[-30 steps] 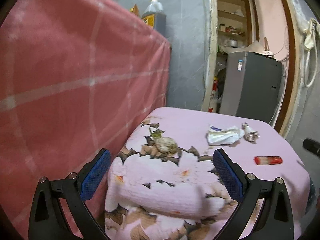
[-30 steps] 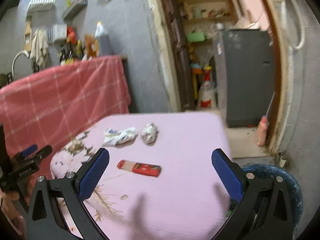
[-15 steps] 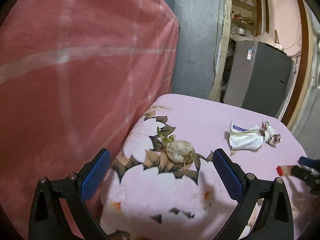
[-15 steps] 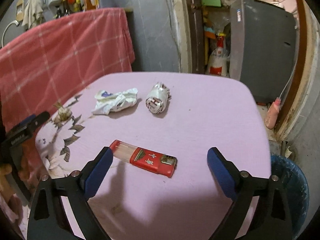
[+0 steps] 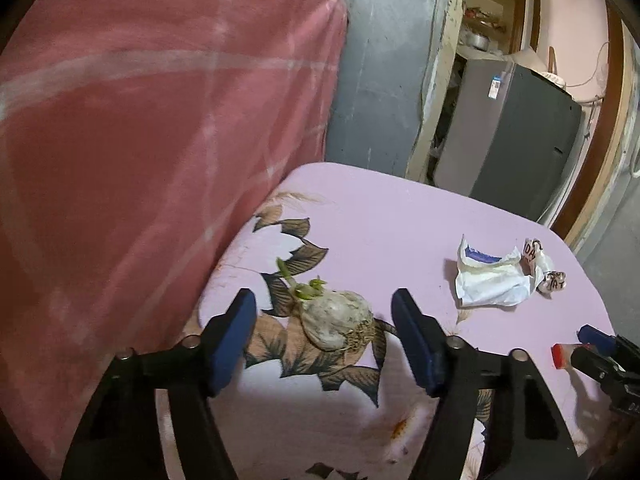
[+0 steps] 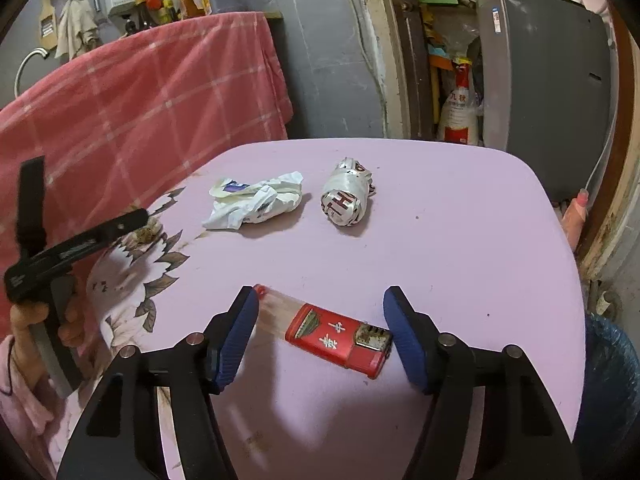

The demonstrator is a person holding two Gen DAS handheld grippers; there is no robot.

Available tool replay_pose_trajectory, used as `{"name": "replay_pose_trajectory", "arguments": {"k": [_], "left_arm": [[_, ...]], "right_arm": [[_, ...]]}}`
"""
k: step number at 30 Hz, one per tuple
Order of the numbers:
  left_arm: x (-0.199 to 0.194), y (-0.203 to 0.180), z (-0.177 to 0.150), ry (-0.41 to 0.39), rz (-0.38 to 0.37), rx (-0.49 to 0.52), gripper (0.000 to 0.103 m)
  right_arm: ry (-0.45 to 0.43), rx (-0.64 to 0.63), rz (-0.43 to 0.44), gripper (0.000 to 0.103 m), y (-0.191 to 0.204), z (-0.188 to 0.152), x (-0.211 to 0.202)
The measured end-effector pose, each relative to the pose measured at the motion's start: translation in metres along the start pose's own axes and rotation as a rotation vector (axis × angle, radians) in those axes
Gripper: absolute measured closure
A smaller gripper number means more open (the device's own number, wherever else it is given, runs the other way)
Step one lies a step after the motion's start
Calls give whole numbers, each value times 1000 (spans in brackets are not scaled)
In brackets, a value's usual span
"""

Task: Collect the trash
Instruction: 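Grasp the garlic bulb with the left tool while the right tool grasps the red lighter, then lift both items and carry them toward the blue bin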

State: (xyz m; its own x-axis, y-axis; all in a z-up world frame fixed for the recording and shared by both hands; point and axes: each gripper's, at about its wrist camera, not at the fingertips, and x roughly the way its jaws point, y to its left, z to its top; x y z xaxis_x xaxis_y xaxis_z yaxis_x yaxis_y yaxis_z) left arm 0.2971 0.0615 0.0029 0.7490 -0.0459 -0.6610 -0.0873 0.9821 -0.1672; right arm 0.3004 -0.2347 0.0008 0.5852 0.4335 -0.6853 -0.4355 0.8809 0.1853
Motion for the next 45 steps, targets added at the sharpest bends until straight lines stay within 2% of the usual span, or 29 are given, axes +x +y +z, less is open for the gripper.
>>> {"name": "replay_pose_trajectory", "arguments": {"k": [1,3,6,11,16,20,24,35,44,45], "left_arm": [[1,0,0,4,-2,-2,44],[4,-2,1,18,-2,-1,56],[10,-6,3,31,26,11,65],[11,-4,4,28,24,26,67],[3,-5,-2,20,-1,40,68],[-8,-12,-11,20,-49,46,68],[-20,-27,-23,8,-84,100,68],[-36,-35,-40,17,-212,170,68],[-43,-47,-50,1,-250,215,68],[-44,-47,-51,0,-251,217,68]], "right_arm": [[-1,-5,2,42,0,0,0],[-5,-23,5,44,1,-2,-3],[-6,-35,11,46,3,-4,-6],[2,-60,0,58,8,-8,-12],[6,-79,-7,60,16,-14,-14],[3,-88,-6,66,24,-18,-19],[8,-105,10,71,33,-25,-26],[-35,-62,-24,71,37,-26,-21],[-60,-47,-94,71,43,-25,-13],[-58,-54,-111,75,44,-25,-13]]}}
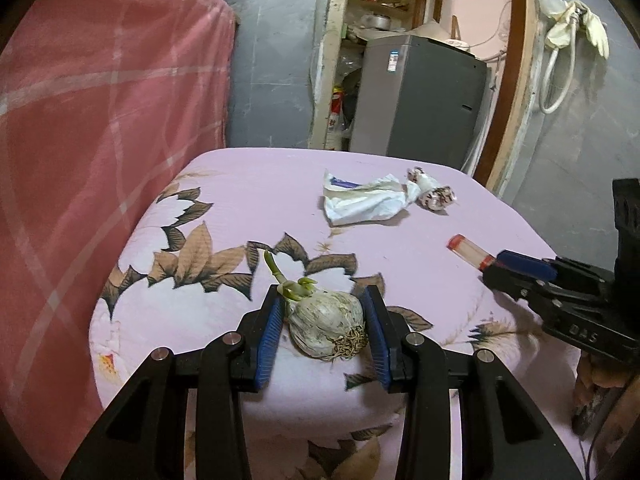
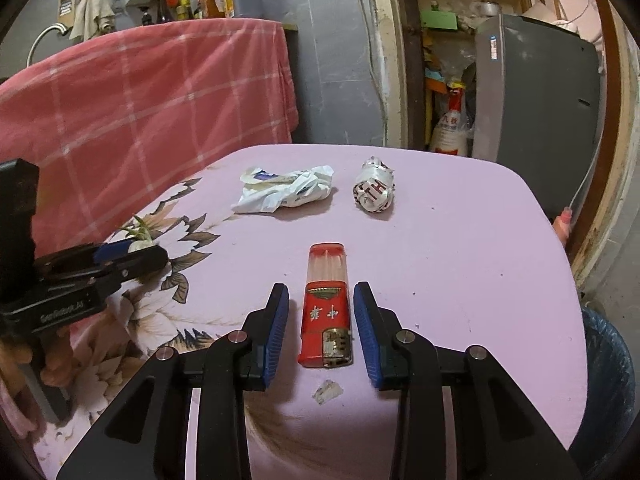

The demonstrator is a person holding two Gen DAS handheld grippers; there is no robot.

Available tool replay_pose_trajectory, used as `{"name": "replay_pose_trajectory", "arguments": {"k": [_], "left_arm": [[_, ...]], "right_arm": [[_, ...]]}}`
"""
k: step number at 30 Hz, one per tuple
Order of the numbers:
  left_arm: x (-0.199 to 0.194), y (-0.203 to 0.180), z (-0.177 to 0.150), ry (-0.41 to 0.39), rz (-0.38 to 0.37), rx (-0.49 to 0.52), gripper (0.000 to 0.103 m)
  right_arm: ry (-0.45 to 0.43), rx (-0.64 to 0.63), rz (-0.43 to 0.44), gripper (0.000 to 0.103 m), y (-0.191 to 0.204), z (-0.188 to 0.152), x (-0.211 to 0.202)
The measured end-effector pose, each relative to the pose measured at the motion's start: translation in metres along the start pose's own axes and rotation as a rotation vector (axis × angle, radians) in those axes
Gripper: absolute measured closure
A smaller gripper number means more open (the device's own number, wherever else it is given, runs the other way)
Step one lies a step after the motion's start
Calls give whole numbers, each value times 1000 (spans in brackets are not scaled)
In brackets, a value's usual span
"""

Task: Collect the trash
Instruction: 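Lift both items and carry them toward the blue bin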

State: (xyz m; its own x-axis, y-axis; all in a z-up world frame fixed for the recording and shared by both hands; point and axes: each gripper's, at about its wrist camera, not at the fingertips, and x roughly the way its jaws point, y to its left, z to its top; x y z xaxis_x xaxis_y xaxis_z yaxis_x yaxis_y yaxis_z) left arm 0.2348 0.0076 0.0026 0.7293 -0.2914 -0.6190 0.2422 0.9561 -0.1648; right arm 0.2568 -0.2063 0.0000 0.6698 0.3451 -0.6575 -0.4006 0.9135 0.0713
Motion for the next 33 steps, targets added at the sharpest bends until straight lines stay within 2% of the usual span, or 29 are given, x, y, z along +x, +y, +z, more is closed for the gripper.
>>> {"name": "replay_pose_trajectory", "arguments": {"k": [2,8,19,25,33], "left_arm": [[-1,-5,-1,-6,5,7,69],[-2,-23,-3,-28,-33,4,69],[2,-72,0,-73,-76,48,69],[4,-106,3,-110,-125,70,69],[2,-167,10,-208,-186,102,69]], "right_arm": [[4,1,-15,81,-1,0,-1],[-23,22,-8,82,-5,-9,-13],[-176,8,-93,83,-26,-24,-64],[-276,32,-171,83,-49,-32,-99],[-402,67,-307,82,-82,-54,-149]]}}
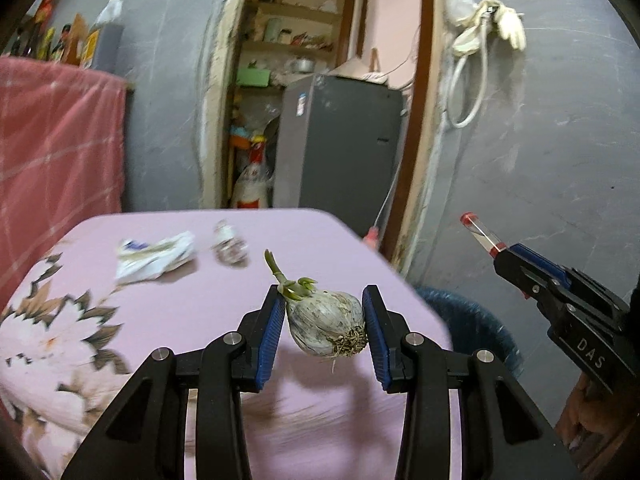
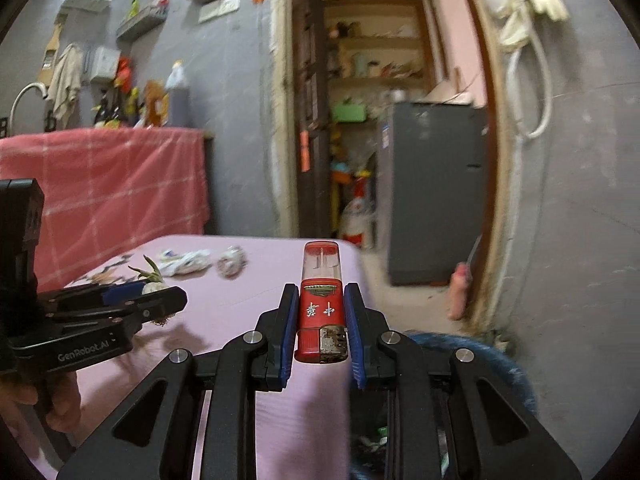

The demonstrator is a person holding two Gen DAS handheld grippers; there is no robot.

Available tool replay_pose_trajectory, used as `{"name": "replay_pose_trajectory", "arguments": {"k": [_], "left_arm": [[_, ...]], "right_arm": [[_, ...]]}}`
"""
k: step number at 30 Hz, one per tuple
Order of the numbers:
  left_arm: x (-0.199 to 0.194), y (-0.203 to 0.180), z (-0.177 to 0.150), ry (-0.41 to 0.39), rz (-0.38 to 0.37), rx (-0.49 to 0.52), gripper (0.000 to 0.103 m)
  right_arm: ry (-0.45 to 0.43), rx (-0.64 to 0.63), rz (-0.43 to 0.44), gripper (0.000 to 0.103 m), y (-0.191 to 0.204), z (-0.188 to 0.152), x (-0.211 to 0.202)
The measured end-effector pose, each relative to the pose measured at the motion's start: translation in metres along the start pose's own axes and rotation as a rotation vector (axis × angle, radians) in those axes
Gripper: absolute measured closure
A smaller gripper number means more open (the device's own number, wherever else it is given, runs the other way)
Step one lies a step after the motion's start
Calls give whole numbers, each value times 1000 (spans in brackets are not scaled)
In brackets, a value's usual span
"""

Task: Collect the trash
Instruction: 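Lift both items and carry them toward the blue bin, then open both tools over the blue bin to drop garlic and lighter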

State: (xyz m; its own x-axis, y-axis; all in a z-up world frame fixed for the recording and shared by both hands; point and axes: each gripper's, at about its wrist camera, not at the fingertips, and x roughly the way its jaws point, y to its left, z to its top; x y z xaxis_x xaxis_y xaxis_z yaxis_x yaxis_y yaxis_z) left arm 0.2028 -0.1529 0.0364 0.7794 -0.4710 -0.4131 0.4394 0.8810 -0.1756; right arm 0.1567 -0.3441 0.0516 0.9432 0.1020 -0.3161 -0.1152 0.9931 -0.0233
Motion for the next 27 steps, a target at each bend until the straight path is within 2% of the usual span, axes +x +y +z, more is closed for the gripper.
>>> {"name": "replay_pose_trajectory", "arguments": {"k": [9,12,15,21,27], "left_arm": [[21,-65,9,-96,-15,3,69],[34,-83,10,-93,-31,4,69],[51,-100,9,-62,-61,0,69],[89,-127,6,67,-119,-34,69],[124,-141,0,175,-114,-21,69]], "right_arm": [[-69,29,-126,82,-47,-7,-29],[-62,68,-154,82,-70,-13,-33],[-51,106,-178,82,-88,-19,-35],[-4,192,-212,82,-120,-33,-31],[56,263,-218,82,-140,-50,-27]]}}
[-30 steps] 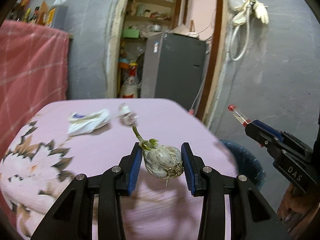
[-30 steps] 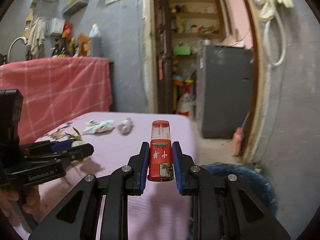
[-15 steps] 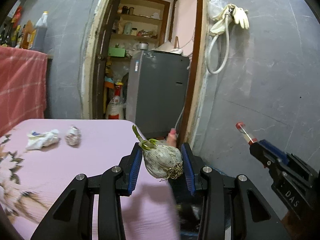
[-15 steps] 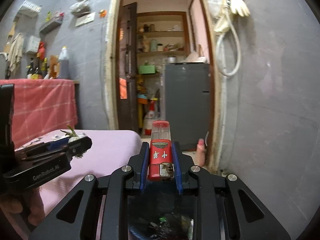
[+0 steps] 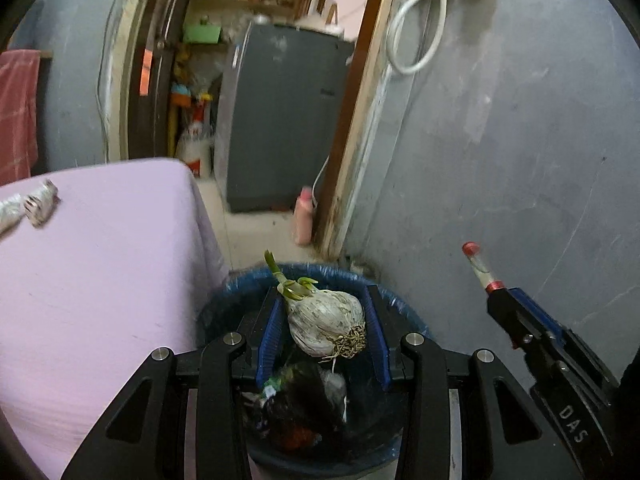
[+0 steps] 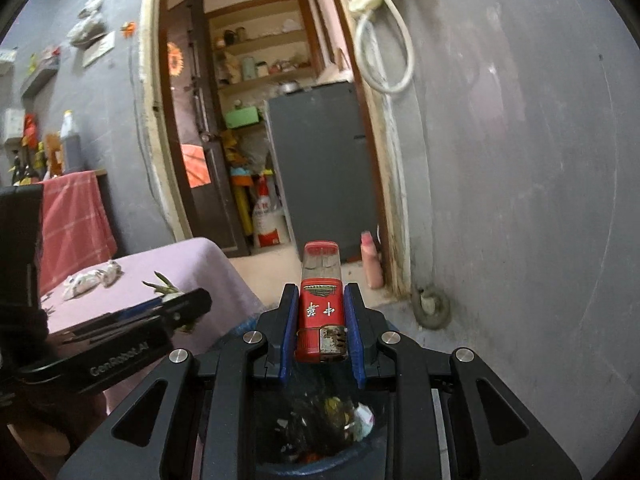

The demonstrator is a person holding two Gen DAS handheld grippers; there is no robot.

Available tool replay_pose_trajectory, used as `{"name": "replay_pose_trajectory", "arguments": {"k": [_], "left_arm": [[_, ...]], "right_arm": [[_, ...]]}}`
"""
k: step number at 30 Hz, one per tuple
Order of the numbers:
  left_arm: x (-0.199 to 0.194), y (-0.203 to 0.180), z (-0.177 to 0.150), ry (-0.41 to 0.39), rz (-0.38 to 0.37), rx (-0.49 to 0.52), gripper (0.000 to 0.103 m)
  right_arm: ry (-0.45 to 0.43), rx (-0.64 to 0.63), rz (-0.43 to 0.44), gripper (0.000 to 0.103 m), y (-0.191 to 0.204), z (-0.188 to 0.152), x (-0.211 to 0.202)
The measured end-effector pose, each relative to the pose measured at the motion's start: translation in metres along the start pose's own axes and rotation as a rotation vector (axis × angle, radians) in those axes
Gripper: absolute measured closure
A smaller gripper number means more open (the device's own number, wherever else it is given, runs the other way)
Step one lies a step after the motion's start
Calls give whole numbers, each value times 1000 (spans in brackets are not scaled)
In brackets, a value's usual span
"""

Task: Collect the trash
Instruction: 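Open both tools over the blue bin to drop garlic and lighter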

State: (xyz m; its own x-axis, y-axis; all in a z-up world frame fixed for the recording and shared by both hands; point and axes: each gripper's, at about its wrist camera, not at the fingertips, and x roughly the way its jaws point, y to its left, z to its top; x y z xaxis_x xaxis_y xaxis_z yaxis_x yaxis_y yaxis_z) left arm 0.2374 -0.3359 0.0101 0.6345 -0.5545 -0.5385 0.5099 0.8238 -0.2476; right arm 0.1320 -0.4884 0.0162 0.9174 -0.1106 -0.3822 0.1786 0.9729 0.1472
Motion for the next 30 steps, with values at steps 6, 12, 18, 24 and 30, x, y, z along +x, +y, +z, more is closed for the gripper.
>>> {"name": "replay_pose_trajectory", "arguments": {"k": [6,12,18,24,30], "left_arm": [[24,-1,-13,76,17,20,68],[33,-3,-25,110,29,50,68],[41,-3,-32,136,38,52,68],[39,-5,-34,148,34,51,67],[19,-5,-28,69,10,39,58]], "right_arm": [[68,45,0,82,-14,-11,14],[107,97,1,82,-27,-13,23],[129,112,6,82,-30,-17,27],[155,120,12,82,-32,-21,33],[161,166,39,80,-42,-17,35]]}}
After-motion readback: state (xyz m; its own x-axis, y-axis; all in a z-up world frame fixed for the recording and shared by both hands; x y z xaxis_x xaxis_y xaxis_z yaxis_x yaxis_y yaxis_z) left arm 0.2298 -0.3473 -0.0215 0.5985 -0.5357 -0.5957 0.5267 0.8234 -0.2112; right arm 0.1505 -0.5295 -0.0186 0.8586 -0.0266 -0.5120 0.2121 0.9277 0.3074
